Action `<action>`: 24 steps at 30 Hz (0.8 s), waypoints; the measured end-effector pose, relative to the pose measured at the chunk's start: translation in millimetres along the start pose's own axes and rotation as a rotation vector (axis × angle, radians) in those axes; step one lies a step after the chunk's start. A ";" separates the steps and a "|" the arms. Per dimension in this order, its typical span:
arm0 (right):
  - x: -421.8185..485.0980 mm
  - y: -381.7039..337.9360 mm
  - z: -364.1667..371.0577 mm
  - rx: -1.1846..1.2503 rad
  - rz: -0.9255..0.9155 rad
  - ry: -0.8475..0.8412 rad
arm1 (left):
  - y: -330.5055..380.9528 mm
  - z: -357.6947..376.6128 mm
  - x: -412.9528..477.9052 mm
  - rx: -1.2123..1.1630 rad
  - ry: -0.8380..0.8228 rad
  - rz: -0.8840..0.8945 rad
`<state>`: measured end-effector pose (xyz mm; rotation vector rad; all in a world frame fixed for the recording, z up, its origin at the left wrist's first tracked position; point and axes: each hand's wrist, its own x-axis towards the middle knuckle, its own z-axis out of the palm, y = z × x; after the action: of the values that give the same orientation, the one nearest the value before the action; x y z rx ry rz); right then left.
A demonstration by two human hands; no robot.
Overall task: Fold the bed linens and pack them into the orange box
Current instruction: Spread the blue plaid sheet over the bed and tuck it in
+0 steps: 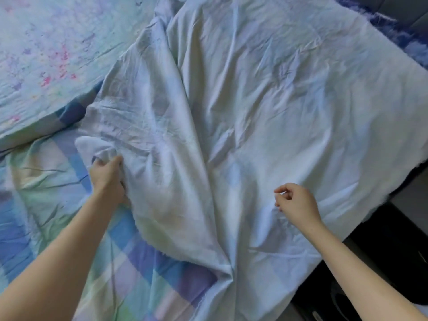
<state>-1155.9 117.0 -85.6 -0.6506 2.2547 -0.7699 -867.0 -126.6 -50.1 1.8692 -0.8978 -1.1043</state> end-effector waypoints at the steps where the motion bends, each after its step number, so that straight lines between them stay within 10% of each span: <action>1: 2.7 -0.4 -13.6 0.041 0.017 0.063 | 27.7 21.6 -28.3 0.021 -0.142 0.144; 8: 40.2 8.5 -126.5 0.261 0.189 0.517 | 92.7 168.0 -225.7 0.527 -0.979 1.091; 12: 67.0 23.6 -179.7 0.192 0.311 0.658 | 62.4 223.2 -258.9 1.288 -1.464 1.025; 19: 137.6 57.0 -231.5 -0.063 0.345 0.555 | 42.9 278.6 -236.8 0.985 -0.696 0.811; 24: 190.7 80.5 -262.6 -0.007 0.311 0.460 | 39.7 298.0 -230.3 0.796 -0.506 0.654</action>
<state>-1488.1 145.1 -60.0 -0.1166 2.6861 -0.8141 -1231.4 -26.0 -28.7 1.6250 -2.3048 -0.8519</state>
